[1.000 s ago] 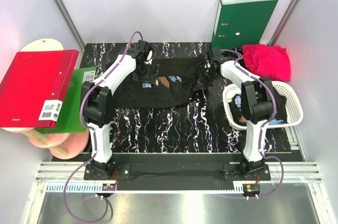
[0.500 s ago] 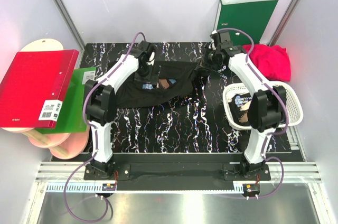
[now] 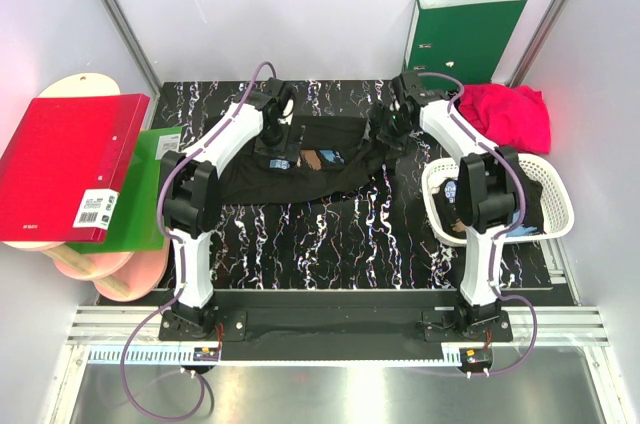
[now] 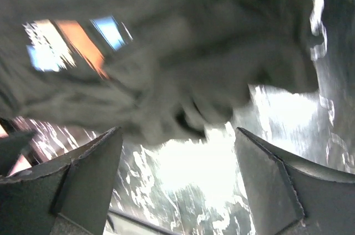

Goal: Fold and stack the t-shirts
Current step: Fold the other side of the tshirt into a rectangle

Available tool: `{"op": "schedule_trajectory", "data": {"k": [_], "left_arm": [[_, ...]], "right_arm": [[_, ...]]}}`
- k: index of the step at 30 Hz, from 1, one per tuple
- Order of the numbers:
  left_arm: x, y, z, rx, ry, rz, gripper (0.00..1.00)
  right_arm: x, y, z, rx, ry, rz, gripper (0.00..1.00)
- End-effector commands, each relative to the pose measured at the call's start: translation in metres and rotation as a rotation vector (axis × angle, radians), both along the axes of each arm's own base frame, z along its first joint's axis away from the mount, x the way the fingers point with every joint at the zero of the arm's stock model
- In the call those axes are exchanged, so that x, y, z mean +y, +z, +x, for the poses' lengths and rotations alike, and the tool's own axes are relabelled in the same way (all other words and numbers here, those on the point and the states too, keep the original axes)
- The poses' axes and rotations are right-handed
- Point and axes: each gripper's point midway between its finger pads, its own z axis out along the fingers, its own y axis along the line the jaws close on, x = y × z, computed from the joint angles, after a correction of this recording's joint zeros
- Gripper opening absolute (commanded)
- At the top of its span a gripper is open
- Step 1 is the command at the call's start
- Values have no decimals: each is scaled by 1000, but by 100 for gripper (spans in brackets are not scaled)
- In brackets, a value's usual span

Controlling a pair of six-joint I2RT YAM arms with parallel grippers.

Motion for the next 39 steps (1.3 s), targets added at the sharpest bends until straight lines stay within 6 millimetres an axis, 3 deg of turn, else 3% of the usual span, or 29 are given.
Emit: {"op": "schedule_trajectory", "data": {"k": [1,3,6,10,14,22,23,27,30,34,39], "left_arm": [[-2,8,6,-32,-17,0,99],[-3,6,6,-26,-17,-2,99],[-4,3,5,-17,-18,-4,99],[-5,-1,5,-5,-20,-4,99],[-5,-3,4,-2,-18,-4,99],[0,-1,2,-7,-11,18,99],[1,-1,1,-6,-10,19,99],[2,0,2,-11,-8,27,99],[3,-3,1,-6,-6,34,99],[2,-11,0,17,-8,30,99],[2,-15,0,26,-9,37,99]], "right_arm": [[-3,39,-41,-21,42,25,88],[-3,46,-56,-20,62,48,86],[-5,37,-77,8,76,65,85],[1,4,-86,58,87,99,81],[15,-28,-75,101,92,100,79],[22,-64,-51,117,91,56,77],[24,-68,-48,116,96,61,62],[27,-51,-41,72,94,75,11],[25,-30,-43,28,92,81,0],[28,-5,-49,-12,119,118,0],[32,32,-76,49,158,171,0]]}}
